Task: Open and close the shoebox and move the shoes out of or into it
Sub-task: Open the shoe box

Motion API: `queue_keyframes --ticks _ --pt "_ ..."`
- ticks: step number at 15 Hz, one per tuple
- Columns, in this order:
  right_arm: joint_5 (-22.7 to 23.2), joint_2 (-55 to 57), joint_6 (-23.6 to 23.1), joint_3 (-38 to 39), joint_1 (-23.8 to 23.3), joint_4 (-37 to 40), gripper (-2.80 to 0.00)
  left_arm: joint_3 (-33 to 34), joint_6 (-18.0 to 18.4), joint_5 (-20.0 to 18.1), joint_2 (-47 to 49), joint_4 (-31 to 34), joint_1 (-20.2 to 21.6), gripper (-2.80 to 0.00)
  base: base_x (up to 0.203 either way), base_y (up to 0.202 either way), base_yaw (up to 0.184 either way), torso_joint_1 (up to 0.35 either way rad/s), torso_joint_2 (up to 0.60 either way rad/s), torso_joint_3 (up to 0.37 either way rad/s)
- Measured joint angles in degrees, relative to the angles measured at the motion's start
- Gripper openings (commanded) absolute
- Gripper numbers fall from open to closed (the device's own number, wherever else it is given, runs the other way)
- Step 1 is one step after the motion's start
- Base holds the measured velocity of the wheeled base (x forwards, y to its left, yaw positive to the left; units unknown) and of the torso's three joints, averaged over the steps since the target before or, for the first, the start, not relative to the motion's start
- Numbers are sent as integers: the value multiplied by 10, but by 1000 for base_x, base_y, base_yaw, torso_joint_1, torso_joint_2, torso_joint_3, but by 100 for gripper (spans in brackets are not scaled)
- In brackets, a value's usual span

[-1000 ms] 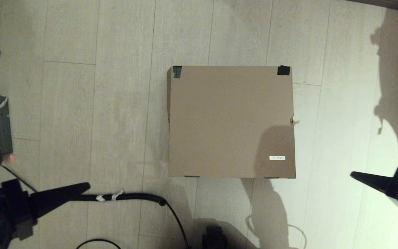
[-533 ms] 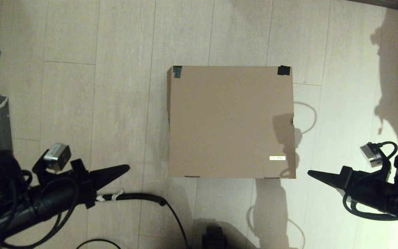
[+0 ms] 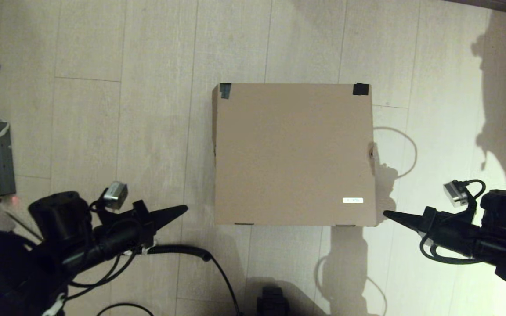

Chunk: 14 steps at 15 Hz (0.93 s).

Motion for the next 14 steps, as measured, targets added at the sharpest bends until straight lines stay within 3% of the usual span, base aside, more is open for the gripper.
queue_keyframes --ticks 5,10,14 --pt "6 59 4 -35 30 -38 -280 -44 4 5 44 -1 -39 -280 0 0 0 0 0 0" --pt "6 79 6 -52 41 -38 -280 -73 44 14 84 -1 -42 -280 0 0 0 0 0 0" --pt "4 89 12 -77 63 -37 -280 -106 47 15 115 -1 -47 -280 0 0 0 0 0 0"
